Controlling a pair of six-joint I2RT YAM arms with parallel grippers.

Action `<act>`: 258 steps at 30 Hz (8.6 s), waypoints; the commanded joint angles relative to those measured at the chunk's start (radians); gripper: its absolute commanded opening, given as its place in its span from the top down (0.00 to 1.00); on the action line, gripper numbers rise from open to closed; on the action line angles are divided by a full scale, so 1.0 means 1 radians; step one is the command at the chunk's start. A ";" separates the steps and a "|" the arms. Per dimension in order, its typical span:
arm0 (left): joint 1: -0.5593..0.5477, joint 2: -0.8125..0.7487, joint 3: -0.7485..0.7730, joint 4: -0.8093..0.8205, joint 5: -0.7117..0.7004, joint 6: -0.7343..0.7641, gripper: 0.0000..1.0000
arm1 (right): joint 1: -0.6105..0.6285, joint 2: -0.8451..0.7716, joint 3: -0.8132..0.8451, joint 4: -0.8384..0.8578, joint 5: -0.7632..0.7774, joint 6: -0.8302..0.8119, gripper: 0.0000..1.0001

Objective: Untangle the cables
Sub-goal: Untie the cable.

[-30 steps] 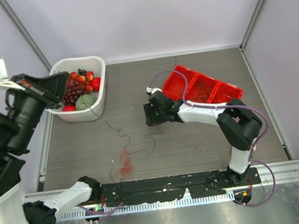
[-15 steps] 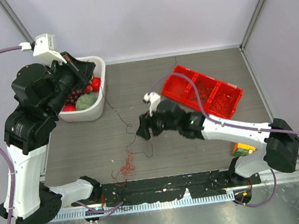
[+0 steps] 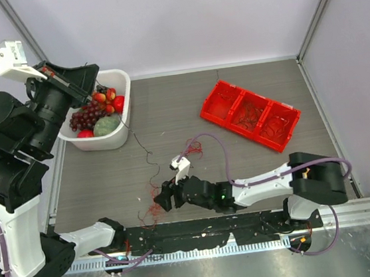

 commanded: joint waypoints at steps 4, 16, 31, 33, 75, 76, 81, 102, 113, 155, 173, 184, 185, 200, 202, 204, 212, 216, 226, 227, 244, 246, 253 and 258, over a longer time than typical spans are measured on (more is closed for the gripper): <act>0.005 -0.007 0.083 0.048 0.059 -0.060 1.00 | 0.017 0.199 0.169 0.092 0.198 0.140 0.32; 0.005 -0.087 0.365 -0.052 -0.112 0.082 1.00 | -0.340 0.183 0.211 -0.244 0.182 0.134 0.85; 0.004 -0.156 0.255 -0.012 -0.212 0.127 1.00 | -0.621 0.179 0.223 -0.362 -0.139 -0.130 0.90; 0.002 -0.151 0.264 -0.003 -0.211 0.135 1.00 | -0.648 0.209 0.228 -0.385 -0.193 -0.139 0.82; 0.001 -0.219 0.103 -0.012 -0.117 0.073 1.00 | -0.560 0.155 -0.032 0.358 -0.524 1.010 0.57; 0.001 -0.222 0.098 -0.021 -0.122 0.075 1.00 | -0.566 0.160 -0.007 0.355 -0.541 1.001 0.70; 0.002 -0.304 -0.079 -0.017 -0.168 0.075 1.00 | -0.580 0.151 0.410 -0.016 -0.711 0.736 0.98; 0.001 -0.423 -0.274 -0.041 -0.201 0.058 1.00 | -0.672 0.135 0.975 -0.594 -0.745 0.246 0.99; 0.001 -0.427 -0.351 -0.049 -0.148 0.030 1.00 | -0.677 0.051 0.817 -0.596 -0.770 0.197 0.99; 0.001 -0.259 -1.230 0.694 0.636 -0.192 0.80 | -0.669 -0.070 0.450 -0.208 -0.888 0.441 0.99; 0.001 -0.332 -1.186 0.477 0.536 -0.094 0.35 | -0.669 -0.081 0.420 -0.208 -0.908 0.441 0.99; 0.001 -0.184 -1.166 0.578 0.644 -0.111 0.46 | -0.671 -0.101 0.420 -0.191 -0.908 0.467 0.99; 0.001 -0.174 -1.160 0.578 0.650 -0.108 0.53 | -0.669 -0.100 0.420 -0.189 -0.905 0.471 0.99; 0.001 -0.351 -1.091 0.421 0.734 -0.071 1.00 | -0.766 0.153 0.390 0.228 -0.712 0.798 0.72; 0.001 -0.374 -1.075 0.410 0.763 -0.088 1.00 | -0.784 0.232 0.454 0.219 -0.685 0.797 0.71; 0.001 -0.397 -1.045 0.390 0.777 -0.100 1.00 | -0.799 0.308 0.513 0.191 -0.649 0.792 0.70; 0.001 -0.438 -0.695 0.168 0.725 -0.053 1.00 | -0.858 0.606 0.706 0.043 -0.607 0.754 0.69; 0.001 -0.391 -0.526 0.098 0.665 -0.014 1.00 | -0.862 0.683 0.771 -0.005 -0.604 0.705 0.68; 0.001 -0.230 -0.340 0.046 0.512 0.023 1.00 | -0.867 0.674 0.855 -0.236 -0.621 0.423 0.64; 0.001 -0.222 -0.342 0.048 0.503 0.021 1.00 | -0.867 0.658 0.845 -0.259 -0.639 0.357 0.58; 0.001 -0.105 -0.311 0.080 0.444 0.020 1.00 | -0.781 -0.029 0.380 -0.396 -0.733 -0.288 0.29; 0.001 -0.079 -0.293 0.085 0.449 0.026 1.00 | -0.772 -0.043 0.404 -0.399 -0.736 -0.323 0.28; 0.001 -0.004 -0.224 0.078 0.467 0.036 1.00 | -0.692 -0.058 0.519 -0.421 -0.682 -0.391 0.27; 0.001 0.010 -0.198 0.071 0.478 0.033 1.00 | -0.634 -0.086 0.525 -0.324 -0.592 -0.397 0.26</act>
